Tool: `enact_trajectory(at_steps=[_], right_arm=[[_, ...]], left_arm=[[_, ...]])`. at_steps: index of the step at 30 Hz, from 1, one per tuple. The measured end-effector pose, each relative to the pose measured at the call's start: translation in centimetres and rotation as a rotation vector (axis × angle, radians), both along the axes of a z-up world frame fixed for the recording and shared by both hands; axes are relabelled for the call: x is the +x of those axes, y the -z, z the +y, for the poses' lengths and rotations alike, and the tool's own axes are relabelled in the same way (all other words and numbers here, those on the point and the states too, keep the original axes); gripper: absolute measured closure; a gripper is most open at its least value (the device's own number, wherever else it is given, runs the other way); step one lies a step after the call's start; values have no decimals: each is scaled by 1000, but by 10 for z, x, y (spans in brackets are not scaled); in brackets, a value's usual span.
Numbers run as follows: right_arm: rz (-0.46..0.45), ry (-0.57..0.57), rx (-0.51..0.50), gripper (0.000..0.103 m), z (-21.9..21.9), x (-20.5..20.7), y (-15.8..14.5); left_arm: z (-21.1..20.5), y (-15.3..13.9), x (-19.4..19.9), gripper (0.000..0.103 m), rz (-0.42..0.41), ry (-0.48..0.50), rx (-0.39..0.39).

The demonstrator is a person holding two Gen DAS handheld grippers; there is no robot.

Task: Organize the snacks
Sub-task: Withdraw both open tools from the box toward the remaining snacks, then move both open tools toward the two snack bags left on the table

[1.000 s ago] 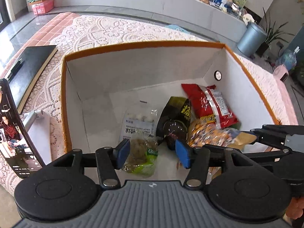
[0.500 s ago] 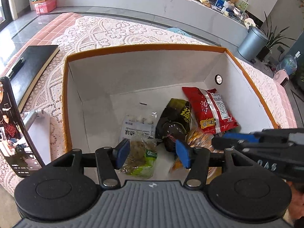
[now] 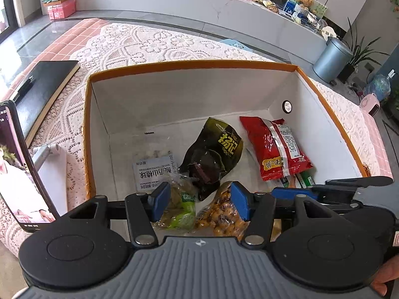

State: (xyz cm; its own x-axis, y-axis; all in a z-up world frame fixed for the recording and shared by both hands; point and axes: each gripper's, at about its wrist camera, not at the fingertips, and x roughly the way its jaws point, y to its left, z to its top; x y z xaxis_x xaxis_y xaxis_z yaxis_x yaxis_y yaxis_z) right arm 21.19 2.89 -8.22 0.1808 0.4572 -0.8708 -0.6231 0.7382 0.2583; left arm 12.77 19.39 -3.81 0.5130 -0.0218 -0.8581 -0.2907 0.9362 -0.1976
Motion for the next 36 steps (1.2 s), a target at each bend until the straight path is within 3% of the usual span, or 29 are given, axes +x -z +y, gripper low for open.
enact_trajectory(at_steps=[7,15,21,28,32,36], right_arm=[[-128,15,6,72,-15,-17,-26],[-271,123,59,62,-60,-42,-61],[-377,228,101,57,-110,-66,-85],[-524,311,62,42,-169,-92,-96],[-529,372,45,36,-205,-97,-87],[-513,451,27,28,-236,-97,-74]], left_arm=[[-6,-11,-5,37,-19,-7,34],[-27,-44,-17,34,-138,12,40],[-66,-64,-24,33,-217,108,66],[-133,-79,-27,21,-320,272,177],[-167,-77,-25,15,-355,346,226],[-195,-71,-20,14,-339,406,241]])
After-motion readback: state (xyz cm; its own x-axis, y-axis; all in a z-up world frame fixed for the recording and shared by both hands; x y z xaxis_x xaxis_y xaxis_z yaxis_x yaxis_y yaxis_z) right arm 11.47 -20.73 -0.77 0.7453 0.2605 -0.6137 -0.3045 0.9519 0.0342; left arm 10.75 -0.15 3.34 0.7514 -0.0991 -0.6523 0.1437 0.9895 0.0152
